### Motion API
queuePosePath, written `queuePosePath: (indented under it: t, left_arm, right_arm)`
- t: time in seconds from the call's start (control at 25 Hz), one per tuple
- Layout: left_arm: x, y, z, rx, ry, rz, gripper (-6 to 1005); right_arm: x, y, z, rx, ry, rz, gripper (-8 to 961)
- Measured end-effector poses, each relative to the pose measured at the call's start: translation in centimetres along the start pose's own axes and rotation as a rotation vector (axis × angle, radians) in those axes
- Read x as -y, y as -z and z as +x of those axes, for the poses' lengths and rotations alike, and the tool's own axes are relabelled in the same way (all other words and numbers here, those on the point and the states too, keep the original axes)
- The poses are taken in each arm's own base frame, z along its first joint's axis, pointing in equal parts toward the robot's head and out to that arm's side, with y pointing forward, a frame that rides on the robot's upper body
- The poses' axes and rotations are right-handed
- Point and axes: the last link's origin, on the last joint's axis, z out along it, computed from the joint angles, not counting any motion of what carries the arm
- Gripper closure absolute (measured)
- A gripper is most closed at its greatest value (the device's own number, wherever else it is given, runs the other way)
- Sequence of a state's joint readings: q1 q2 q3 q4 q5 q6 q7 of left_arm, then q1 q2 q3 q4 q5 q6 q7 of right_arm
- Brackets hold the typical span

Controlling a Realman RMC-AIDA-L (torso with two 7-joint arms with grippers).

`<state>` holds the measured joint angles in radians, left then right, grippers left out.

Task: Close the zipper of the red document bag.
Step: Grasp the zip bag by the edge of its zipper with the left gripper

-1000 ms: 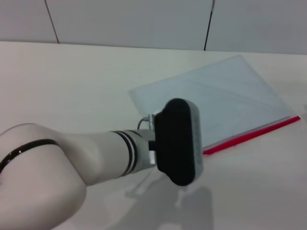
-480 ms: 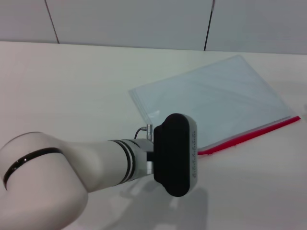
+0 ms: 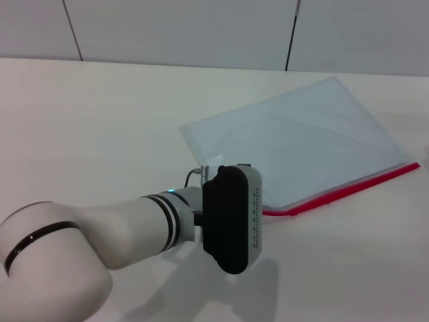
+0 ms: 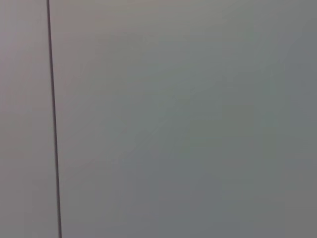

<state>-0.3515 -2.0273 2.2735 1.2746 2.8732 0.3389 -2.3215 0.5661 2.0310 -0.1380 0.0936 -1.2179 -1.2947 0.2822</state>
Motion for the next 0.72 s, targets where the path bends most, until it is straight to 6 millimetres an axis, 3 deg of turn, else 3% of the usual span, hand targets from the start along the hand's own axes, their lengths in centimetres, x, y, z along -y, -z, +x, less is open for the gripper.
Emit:
queuePosePath:
  t: [0.36,0.56,0.72]
  left_arm:
    - [-0.6,-0.7,-0.5,-0.011,-0.007,0.007,359]
    - [-0.7,-1.1,-0.9,-0.008,-0.012,0.005,578]
    - [-0.8,-1.2,-0.9,-0.009,-0.009,0.003,655]
  right_arm:
    - [0.0,0.0,0.0,-0.001,-0.002,0.0,52]
    - [0.0,0.0,0.0,0.0,-0.001,0.0,52]
    - [-0.1,0.0,0.0,0.0,0.002,-0.008,52]
